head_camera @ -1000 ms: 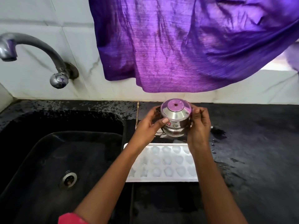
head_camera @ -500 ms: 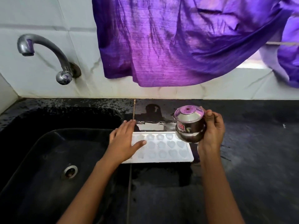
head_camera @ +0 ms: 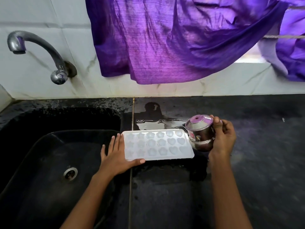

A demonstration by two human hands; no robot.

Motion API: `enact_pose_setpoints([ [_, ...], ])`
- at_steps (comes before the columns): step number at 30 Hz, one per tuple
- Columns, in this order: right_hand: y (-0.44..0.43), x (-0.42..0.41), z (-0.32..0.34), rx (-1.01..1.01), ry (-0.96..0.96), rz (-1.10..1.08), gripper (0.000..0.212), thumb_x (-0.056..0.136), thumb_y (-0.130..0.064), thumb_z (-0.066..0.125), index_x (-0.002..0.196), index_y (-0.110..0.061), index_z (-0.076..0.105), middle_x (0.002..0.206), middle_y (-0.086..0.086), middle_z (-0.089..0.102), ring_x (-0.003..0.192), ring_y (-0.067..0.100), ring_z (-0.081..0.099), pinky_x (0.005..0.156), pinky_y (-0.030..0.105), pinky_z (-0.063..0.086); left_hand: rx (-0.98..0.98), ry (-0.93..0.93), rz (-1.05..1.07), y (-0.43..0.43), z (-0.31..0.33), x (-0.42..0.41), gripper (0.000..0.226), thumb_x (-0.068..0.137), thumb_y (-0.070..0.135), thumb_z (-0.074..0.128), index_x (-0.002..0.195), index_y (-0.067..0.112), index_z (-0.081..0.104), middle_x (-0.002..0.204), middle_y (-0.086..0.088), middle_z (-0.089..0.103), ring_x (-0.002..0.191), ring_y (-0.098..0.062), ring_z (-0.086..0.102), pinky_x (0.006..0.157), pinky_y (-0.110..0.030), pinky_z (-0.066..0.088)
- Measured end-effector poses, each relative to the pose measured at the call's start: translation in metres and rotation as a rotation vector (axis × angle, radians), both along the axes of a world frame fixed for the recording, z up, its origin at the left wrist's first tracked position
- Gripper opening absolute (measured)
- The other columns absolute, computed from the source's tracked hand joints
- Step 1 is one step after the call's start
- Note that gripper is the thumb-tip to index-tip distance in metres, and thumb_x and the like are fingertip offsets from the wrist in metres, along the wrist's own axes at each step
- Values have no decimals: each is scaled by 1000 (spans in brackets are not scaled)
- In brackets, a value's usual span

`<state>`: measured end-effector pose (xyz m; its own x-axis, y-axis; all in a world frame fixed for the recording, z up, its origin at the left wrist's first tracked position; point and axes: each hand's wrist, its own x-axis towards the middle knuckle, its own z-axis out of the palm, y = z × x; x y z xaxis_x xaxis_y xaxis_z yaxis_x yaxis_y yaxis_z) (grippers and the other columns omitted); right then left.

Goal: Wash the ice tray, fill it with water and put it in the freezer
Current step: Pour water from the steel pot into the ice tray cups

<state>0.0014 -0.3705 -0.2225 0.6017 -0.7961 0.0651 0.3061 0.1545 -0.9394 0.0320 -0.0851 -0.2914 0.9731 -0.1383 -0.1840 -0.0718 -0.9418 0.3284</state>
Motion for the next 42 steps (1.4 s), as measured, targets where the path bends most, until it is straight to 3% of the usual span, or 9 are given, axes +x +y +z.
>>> enact_pose_setpoints([
  [3, -2, -1, 1, -7, -8, 2, 23, 82, -24, 68, 62, -32, 62, 86, -3, 66, 80, 7, 62, 66, 18, 51, -94, 17, -3, 2, -6, -1, 141, 36, 97, 33, 149, 24, -12, 159, 11, -7, 144, -7, -13, 114, -48, -7],
  [5, -4, -1, 1, -9, -7, 1, 23, 82, -22, 68, 62, -30, 61, 85, -2, 66, 80, 8, 62, 68, 18, 51, -135, 12, -2, 3, -9, -2, 139, 39, 95, 37, 148, 26, -12, 159, 11, -4, 144, -5, -11, 114, -47, -7],
  [9, -4, 1, -1, -29, 2, -6, 19, 82, -21, 69, 67, -25, 57, 82, -5, 65, 77, 7, 59, 69, 19, 51, -109, 14, -15, 5, -10, -1, 139, 41, 97, 32, 148, 23, -16, 159, 10, -9, 142, -2, -15, 113, -46, -10],
  [20, -6, 5, -4, -107, 60, -19, 18, 80, -26, 71, 67, -27, 59, 77, -8, 61, 70, 4, 56, 54, 11, 47, -118, 6, 5, 4, -12, -3, 133, 45, 96, 29, 148, 25, -14, 159, 11, -6, 139, 3, -15, 113, -47, -10],
  [27, -6, 5, -3, -99, 65, -24, 18, 79, -26, 72, 66, -28, 59, 78, -8, 63, 72, 5, 57, 54, 12, 48, -113, 36, 6, 2, -9, -3, 131, 46, 94, 31, 148, 25, -16, 158, 11, -11, 128, 10, -20, 113, -47, -11],
  [42, -7, 3, 2, -114, 51, -30, 20, 81, -21, 70, 67, -25, 56, 75, -6, 59, 69, 3, 54, 56, 10, 46, -88, 56, -7, -1, -5, -7, 129, 48, 91, 25, 146, 21, -22, 155, 10, -24, 130, 5, -27, 114, -47, -8],
])
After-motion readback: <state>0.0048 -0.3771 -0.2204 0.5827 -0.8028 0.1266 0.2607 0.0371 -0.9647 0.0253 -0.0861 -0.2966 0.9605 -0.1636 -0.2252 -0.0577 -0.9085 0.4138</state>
